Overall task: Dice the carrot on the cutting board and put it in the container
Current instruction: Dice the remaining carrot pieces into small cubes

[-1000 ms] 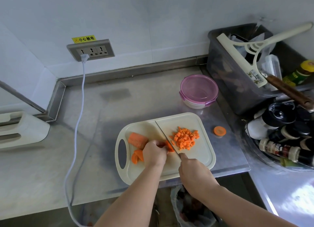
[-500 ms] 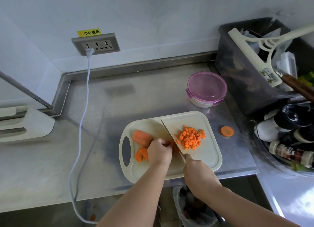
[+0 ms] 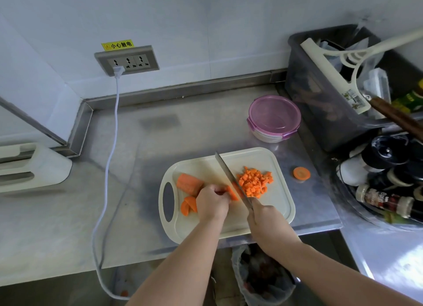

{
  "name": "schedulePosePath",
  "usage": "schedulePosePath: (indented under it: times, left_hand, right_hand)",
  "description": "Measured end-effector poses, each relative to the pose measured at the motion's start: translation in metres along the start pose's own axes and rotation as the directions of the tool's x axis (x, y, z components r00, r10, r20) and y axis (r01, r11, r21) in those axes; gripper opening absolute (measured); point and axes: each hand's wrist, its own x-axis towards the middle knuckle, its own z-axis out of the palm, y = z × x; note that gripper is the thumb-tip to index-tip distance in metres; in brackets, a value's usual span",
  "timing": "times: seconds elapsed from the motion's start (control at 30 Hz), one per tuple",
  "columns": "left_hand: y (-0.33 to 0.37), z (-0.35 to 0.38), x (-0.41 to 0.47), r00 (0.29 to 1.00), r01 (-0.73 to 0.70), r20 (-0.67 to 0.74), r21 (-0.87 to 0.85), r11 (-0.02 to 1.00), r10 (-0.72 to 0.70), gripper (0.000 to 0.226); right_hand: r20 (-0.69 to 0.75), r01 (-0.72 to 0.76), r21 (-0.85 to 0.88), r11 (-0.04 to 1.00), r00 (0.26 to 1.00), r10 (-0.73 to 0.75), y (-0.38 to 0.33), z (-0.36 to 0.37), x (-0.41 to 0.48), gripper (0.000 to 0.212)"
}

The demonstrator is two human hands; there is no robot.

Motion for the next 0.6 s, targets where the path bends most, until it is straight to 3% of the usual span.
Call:
schedulePosePath:
  times: [0.13, 0.27, 0.6]
  left_hand:
    - [0.000, -0.001, 0.000, 1.000, 0.011, -0.005, 0.003, 1.000, -0.011, 0.006]
    - [0.001, -0.002, -0.002, 1.000, 0.000, -0.007, -0.006, 1.000, 0.000, 0.009]
    - [0.000, -0.001, -0.002, 1.000, -0.012, -0.011, 0.017, 1.000, 0.012, 0.009]
  right_hand:
    - [0.028, 0.024, -0.100, 0.995, 0.999, -0.021, -0.008, -0.002, -0.010, 0.046]
    - [0.053, 0.004, -0.080, 0.997, 0.999, 0.000, -0.008, -0.002, -0.011, 0.035]
    - [0.086, 0.000, -0.092, 0.996, 0.996, 0.008, -0.011, -0.001, -0.012, 0.033]
